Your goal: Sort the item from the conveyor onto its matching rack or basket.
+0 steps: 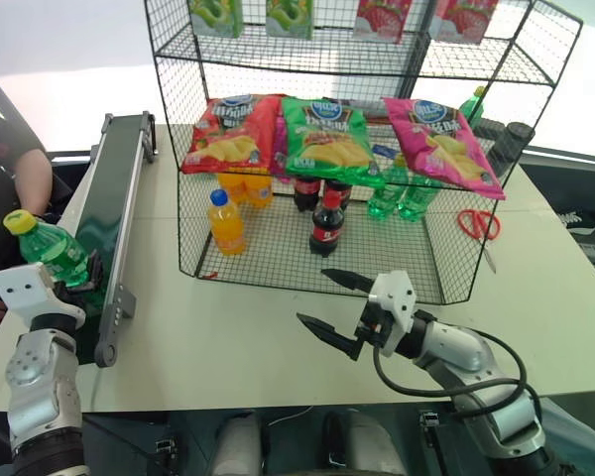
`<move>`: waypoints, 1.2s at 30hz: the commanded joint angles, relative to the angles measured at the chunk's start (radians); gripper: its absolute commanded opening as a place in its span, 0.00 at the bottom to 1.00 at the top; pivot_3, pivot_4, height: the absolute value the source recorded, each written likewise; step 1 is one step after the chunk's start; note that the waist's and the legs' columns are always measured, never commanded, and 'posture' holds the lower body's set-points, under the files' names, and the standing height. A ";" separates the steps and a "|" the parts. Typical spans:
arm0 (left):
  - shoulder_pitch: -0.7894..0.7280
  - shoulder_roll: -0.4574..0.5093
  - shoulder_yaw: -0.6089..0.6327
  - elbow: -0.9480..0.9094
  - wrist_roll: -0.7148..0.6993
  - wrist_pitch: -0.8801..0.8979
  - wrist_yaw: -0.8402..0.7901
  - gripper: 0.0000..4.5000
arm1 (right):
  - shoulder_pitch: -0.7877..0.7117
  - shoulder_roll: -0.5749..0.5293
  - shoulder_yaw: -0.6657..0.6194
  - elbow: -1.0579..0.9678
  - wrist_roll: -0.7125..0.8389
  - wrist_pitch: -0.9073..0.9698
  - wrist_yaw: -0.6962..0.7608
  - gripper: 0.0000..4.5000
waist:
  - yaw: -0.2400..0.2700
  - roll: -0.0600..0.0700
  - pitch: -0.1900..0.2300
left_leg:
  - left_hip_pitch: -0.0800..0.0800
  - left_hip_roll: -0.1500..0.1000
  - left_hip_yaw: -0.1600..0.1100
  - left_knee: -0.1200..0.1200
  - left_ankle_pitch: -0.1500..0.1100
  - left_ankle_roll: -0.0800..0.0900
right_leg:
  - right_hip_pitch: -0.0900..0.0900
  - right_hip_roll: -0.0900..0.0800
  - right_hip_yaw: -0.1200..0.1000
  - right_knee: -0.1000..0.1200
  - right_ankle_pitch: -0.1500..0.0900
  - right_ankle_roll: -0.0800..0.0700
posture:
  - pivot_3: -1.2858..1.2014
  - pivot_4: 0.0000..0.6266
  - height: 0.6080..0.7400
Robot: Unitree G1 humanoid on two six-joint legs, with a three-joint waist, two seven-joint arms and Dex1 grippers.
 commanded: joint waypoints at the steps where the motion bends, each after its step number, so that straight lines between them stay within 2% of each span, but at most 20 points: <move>1: 0.006 0.013 0.018 -0.025 -0.004 -0.031 -0.018 0.71 | -0.010 0.010 0.003 0.001 -0.001 -0.033 0.008 1.00 | 0.000 0.000 0.000 | 0.000 0.000 0.000 0.000 0.000 0.000 | 0.000 0.000 0.000 0.000 0.000 0.000 | 0.52 0.24 0.96; 2: 0.007 0.012 0.019 -0.029 -0.005 -0.030 -0.018 0.63 | -0.011 0.011 0.003 0.003 0.000 -0.034 0.009 1.00 | 0.001 0.000 0.000 | 0.000 0.000 0.000 0.000 0.000 0.000 | 0.000 0.000 0.000 0.000 0.000 0.000 | 0.52 0.24 0.96; 3: 0.010 0.012 0.019 -0.039 -0.007 -0.026 -0.020 0.61 | -0.011 0.012 0.003 0.005 0.001 -0.035 0.009 1.00 | 0.001 0.000 0.000 | 0.000 0.000 0.000 0.000 0.000 0.000 | 0.000 0.000 0.000 0.000 0.000 0.000 | 0.52 0.24 0.96; 7: 0.010 0.031 0.011 -0.114 -0.037 0.000 -0.051 0.61 | -0.013 0.012 -0.002 0.010 0.002 -0.037 0.009 1.00 | 0.001 -0.001 0.001 | 0.000 0.000 -0.001 0.000 0.000 0.000 | 0.000 0.000 0.000 0.000 0.000 0.000 | 0.52 0.24 0.96; 12: -0.020 0.093 -0.059 -0.283 -0.093 0.110 -0.146 0.61 | -0.016 0.001 -0.032 0.021 -0.002 -0.047 0.002 1.00 | 0.002 -0.005 0.004 | -0.001 0.000 -0.001 0.000 0.000 0.000 | 0.000 0.000 -0.001 -0.001 0.000 0.000 | 0.52 0.24 0.96; 15: -0.047 0.125 -0.130 -0.382 -0.141 0.197 -0.213 0.61 | -0.007 -0.009 -0.070 -0.003 0.030 -0.029 0.000 1.00 | 0.003 -0.004 0.005 | -0.002 -0.001 -0.001 0.000 0.000 0.000 | 0.000 -0.001 -0.001 -0.002 0.000 0.000 | 0.52 0.24 0.96; 21: -0.075 0.189 -0.367 -0.518 -0.185 0.334 -0.420 0.61 | -0.037 -0.042 -0.113 -0.107 0.120 0.066 -0.001 1.00 | -0.003 0.000 0.007 | -0.001 -0.001 0.001 -0.002 0.000 0.000 | 0.000 0.000 0.000 -0.003 0.000 0.000 | 0.52 0.24 0.96; 24: -0.126 0.162 -0.499 -0.512 -0.154 0.335 -0.492 0.61 | -0.076 -0.038 -0.109 -0.144 0.149 0.111 -0.020 1.00 | 0.000 0.000 0.007 | 0.000 0.000 0.001 -0.005 0.000 0.000 | -0.002 0.002 0.000 -0.002 0.000 0.000 | 0.52 0.24 0.96; 28: -0.220 0.081 -0.660 -0.396 -0.069 0.264 -0.582 0.61 | -0.121 -0.027 -0.077 -0.149 0.139 0.149 -0.050 1.00 | 0.002 0.000 0.007 | 0.000 0.000 -0.001 -0.005 0.001 0.000 | -0.002 0.006 0.000 -0.002 0.000 -0.001 | 0.52 0.24 0.96; 36: -0.345 -0.060 -0.797 -0.246 0.002 0.158 -0.710 0.61 | -0.136 -0.014 -0.059 -0.126 0.103 0.163 -0.094 1.00 | 0.001 0.000 0.007 | -0.001 -0.001 0.000 -0.005 0.000 0.000 | -0.002 0.005 0.000 -0.002 0.000 -0.001 | 0.52 0.24 0.96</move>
